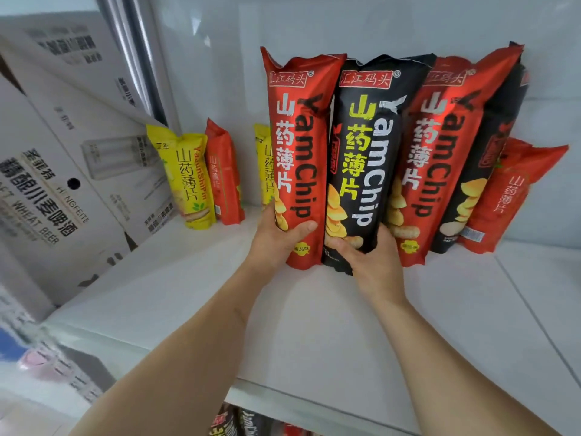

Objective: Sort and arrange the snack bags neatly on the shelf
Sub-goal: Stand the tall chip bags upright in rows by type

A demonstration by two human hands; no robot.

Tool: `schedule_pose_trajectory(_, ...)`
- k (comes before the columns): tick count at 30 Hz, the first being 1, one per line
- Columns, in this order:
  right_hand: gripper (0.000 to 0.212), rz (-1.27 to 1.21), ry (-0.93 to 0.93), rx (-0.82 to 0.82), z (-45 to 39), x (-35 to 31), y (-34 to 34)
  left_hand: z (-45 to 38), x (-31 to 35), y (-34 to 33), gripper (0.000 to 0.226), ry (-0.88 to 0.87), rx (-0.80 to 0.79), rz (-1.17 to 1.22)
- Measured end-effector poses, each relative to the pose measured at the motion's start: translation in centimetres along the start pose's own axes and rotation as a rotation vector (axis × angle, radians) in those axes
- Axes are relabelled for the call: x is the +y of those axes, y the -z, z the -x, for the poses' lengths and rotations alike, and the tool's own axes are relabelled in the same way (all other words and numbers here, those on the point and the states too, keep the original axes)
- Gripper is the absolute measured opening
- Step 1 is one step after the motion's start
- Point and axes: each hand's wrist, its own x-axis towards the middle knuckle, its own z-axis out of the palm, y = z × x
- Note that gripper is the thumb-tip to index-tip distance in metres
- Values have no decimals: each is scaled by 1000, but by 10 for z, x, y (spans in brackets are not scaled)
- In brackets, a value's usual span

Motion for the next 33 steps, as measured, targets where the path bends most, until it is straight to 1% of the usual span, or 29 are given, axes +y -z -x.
schedule_pose_trajectory(2, 74, -39, 16, -107, 4, -8, -10, 8, -1, 21, 80, -2, 82, -33)
schedule_pose_trajectory(5, 69, -65, 25, -206, 11, -23, -37, 17, -6, 59, 94, -7, 215, -119)
schedule_pose_trajectory(8, 59, -96, 19, -285, 20, -41, -74, 25, -9, 99, 98, -11, 329, -227)
schedule_pose_trajectory(10, 56, -105, 24, -328, 25, -51, -98, 29, -11, 123, 99, 10, 386, -289)
schedule_pose_trajectory(13, 59, -105, 47, -357, 28, -61, -128, 32, -13, 155, 99, 51, 416, -350)
schedule_pose_trajectory(15, 60, -113, 52, -374, 28, -65, -145, 33, -14, 173, 99, 67, 425, -349)
schedule_pose_trajectory(18, 63, -146, 44, -395, 26, -69, -166, 33, -16, 194, 92, 52, 460, -363)
schedule_pose_trajectory(22, 66, -113, 9, -421, 20, -62, -187, 29, -20, 212, 90, 49, 378, -327)
schedule_pose_trajectory(23, 66, -86, 1, -418, 19, -60, -188, 29, -21, 211, 92, 51, 399, -358)
schedule_pose_trajectory(24, 69, -59, -9, -416, 18, -59, -187, 33, -18, 207, 94, 56, 471, -444)
schedule_pose_trajectory(25, 75, -34, -20, -413, 18, -59, -185, 37, -14, 199, 95, 33, 569, -564)
schedule_pose_trajectory(26, 80, -2, -30, -410, 18, -59, -180, 43, -9, 188, 89, -62, 654, -668)
schedule_pose_trajectory(27, 83, 21, -39, -408, 18, -59, -173, 48, -2, 176, 80, -214, 697, -743)
schedule_pose_trajectory(28, 81, 41, -39, -404, 17, -59, -165, 52, 4, 163, 69, -377, 698, -800)
schedule_pose_trajectory(29, 75, 55, -38, -397, 15, -59, -156, 52, 8, 150, 59, -517, 673, -846)
schedule_pose_trajectory(30, 67, 76, -31, -385, 14, -60, -145, 49, 10, 137, 50, -617, 629, -867)
schedule_pose_trajectory(31, 59, 109, -22, -369, 12, -60, -133, 44, 12, 124, 43, -684, 571, -870)
schedule_pose_trajectory(33, 48, 230, 39, -305, 6, -62, -108, 35, 15, 95, 35, -731, 438, -832)
